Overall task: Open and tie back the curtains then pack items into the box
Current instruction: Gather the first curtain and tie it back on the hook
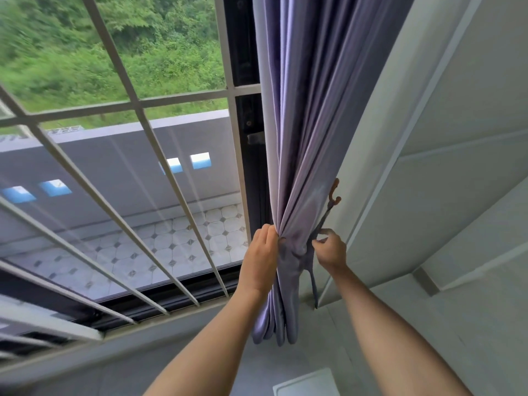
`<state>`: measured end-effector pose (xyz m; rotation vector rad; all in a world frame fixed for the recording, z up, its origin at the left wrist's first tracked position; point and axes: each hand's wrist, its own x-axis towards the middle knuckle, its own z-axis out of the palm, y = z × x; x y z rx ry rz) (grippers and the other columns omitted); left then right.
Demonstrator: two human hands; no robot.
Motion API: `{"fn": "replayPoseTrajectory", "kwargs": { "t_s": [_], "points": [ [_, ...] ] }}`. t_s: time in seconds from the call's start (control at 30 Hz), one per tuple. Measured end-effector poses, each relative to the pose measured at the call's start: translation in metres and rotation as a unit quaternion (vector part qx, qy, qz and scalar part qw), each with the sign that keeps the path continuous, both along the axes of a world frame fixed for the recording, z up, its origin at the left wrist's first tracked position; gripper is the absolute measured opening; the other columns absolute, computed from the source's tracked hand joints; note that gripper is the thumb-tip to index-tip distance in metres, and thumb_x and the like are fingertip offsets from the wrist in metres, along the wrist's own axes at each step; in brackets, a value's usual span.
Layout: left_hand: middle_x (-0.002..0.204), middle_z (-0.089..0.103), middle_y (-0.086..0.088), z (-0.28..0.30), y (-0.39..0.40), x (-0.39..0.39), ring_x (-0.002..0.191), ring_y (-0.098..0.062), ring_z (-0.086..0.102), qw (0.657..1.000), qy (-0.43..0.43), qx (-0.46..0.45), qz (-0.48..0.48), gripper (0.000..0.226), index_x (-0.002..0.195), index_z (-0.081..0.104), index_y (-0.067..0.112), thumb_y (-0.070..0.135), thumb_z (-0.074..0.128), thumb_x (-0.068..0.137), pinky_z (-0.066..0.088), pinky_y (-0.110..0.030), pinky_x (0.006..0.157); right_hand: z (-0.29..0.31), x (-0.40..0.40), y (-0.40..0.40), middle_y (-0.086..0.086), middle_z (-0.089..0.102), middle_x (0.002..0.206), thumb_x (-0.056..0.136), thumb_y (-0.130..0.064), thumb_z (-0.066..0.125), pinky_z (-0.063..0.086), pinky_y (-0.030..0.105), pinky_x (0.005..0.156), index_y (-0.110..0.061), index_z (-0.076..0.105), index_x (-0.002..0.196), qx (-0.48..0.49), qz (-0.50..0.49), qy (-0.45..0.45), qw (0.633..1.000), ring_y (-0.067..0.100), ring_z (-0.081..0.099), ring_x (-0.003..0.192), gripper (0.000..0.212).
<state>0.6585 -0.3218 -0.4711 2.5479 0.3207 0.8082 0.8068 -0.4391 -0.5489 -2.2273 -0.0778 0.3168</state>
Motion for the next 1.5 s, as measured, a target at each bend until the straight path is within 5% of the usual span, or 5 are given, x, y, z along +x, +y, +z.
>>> {"fn": "replayPoseTrajectory", "kwargs": {
  "t_s": [0.33, 0.53, 0.77, 1.13, 1.5],
  "points": [
    [0.076, 0.045, -0.006, 0.000, -0.006, -0.006, 0.065, -0.018, 0.039, 1.000, -0.003, 0.002, -0.001, 0.044, 0.084, 0.033, 0.019, -0.015, 0.061, 0.079, 0.044, -0.030, 0.052, 0.008, -0.002, 0.008, 0.018, 0.048, 0.138, 0.079, -0.024, 0.078, 0.043, 0.039, 0.099, -0.004, 0.028, 0.145, 0.078, -0.054, -0.010, 0.995, 0.034, 0.051, 0.124, 0.086],
    [0.080, 0.046, -0.004, -0.005, -0.003, -0.004, 0.067, -0.019, 0.042, 1.000, 0.009, -0.001, 0.009, 0.044, 0.086, 0.033, 0.019, -0.012, 0.063, 0.080, 0.046, -0.031, 0.054, 0.017, 0.004, 0.010, 0.014, 0.066, 0.095, 0.092, -0.021, 0.057, 0.040, 0.031, 0.071, -0.004, 0.057, 0.105, 0.056, -0.053, 0.018, 0.997, 0.036, 0.063, 0.095, 0.021],
    [0.078, 0.042, -0.001, -0.007, -0.002, -0.001, 0.066, -0.017, 0.037, 1.000, 0.011, -0.009, 0.028, 0.046, 0.083, 0.031, 0.020, -0.014, 0.060, 0.080, 0.040, -0.026, 0.055, 0.029, -0.059, 0.000, 0.004, 0.048, 0.059, 0.088, -0.019, 0.058, 0.036, 0.020, 0.048, -0.007, 0.045, 0.068, 0.103, -0.039, 0.011, 0.994, 0.020, 0.048, 0.057, 0.027],
    [0.084, 0.047, -0.005, 0.001, 0.001, -0.003, 0.072, -0.025, 0.045, 0.995, 0.054, -0.080, -0.005, 0.024, 0.085, 0.041, 0.013, -0.010, 0.048, 0.083, 0.046, -0.043, 0.064, 0.043, -0.164, -0.006, 0.004, 0.064, 0.090, 0.094, -0.022, 0.050, 0.041, 0.033, 0.064, -0.017, 0.050, 0.087, -0.137, 0.059, -0.136, 0.979, 0.025, 0.063, 0.085, 0.009],
    [0.083, 0.048, -0.001, 0.022, 0.014, -0.005, 0.070, -0.019, 0.047, 0.985, 0.087, -0.137, -0.061, 0.016, 0.078, 0.053, 0.005, 0.016, 0.060, 0.089, 0.045, -0.033, 0.063, 0.061, -0.215, 0.034, 0.008, 0.069, 0.086, 0.089, -0.020, 0.047, 0.045, 0.027, 0.062, -0.018, 0.062, 0.112, -0.037, -0.009, -0.154, 0.987, 0.024, 0.064, 0.076, 0.027]
  ]
}}
